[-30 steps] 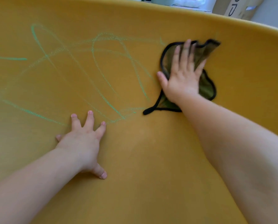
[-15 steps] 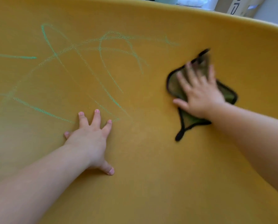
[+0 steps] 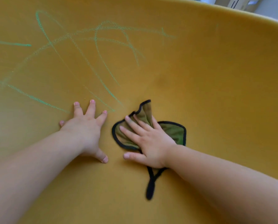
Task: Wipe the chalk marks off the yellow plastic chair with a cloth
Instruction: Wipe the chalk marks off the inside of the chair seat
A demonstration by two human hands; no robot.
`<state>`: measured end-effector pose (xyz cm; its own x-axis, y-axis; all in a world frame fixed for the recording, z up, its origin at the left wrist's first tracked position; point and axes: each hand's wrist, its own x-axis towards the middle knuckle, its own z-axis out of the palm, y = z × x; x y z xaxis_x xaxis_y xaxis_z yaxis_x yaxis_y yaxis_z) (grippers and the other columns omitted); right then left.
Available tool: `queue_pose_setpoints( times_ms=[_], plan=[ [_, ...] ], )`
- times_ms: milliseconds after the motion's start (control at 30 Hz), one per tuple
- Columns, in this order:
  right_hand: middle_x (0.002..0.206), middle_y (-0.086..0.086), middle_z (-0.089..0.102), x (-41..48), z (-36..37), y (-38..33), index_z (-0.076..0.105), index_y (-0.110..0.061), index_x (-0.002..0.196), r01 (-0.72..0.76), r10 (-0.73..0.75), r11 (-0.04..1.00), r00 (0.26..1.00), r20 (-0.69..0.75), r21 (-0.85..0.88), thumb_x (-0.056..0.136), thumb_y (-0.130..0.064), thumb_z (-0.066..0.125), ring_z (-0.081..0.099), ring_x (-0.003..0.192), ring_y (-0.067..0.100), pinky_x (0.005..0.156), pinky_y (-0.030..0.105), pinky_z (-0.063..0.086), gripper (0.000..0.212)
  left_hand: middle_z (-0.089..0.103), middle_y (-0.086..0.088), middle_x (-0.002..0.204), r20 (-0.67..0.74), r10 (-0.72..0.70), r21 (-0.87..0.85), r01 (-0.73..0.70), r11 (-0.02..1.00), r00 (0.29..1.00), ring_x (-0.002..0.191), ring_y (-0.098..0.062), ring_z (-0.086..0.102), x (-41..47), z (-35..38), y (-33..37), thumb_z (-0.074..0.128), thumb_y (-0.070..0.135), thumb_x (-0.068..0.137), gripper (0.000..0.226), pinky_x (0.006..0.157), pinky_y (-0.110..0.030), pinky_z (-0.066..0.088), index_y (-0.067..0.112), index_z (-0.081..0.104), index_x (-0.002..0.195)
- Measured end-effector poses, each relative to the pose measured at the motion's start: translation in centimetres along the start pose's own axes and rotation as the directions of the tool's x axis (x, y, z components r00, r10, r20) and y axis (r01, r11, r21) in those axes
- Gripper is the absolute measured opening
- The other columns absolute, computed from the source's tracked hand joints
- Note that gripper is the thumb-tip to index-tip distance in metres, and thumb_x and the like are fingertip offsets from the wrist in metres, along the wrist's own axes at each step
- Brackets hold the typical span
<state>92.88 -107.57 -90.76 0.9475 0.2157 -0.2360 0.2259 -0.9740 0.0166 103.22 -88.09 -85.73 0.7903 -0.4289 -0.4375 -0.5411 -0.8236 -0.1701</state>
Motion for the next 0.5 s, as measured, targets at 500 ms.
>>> queue_pose_setpoints(
  times_ms=[500],
  plan=[
    [0.167, 0.001, -0.025, -1.7, 0.2, -0.9, -0.012, -0.032, 0.162, -0.276, 0.277, 0.960, 0.960, -0.033, 0.036, 0.084, -0.090, -0.001, -0.016, 0.157, 0.025, 0.122, 0.060, -0.014, 0.097, -0.032, 0.000, 0.157, -0.007, -0.038, -0.025, 0.038, 0.999, 0.999, 0.146, -0.041, -0.016, -0.9, -0.1, -0.1, 0.075, 0.085, 0.034, 0.153, 0.107, -0.065, 0.031, 0.042, -0.014, 0.152]
  ],
)
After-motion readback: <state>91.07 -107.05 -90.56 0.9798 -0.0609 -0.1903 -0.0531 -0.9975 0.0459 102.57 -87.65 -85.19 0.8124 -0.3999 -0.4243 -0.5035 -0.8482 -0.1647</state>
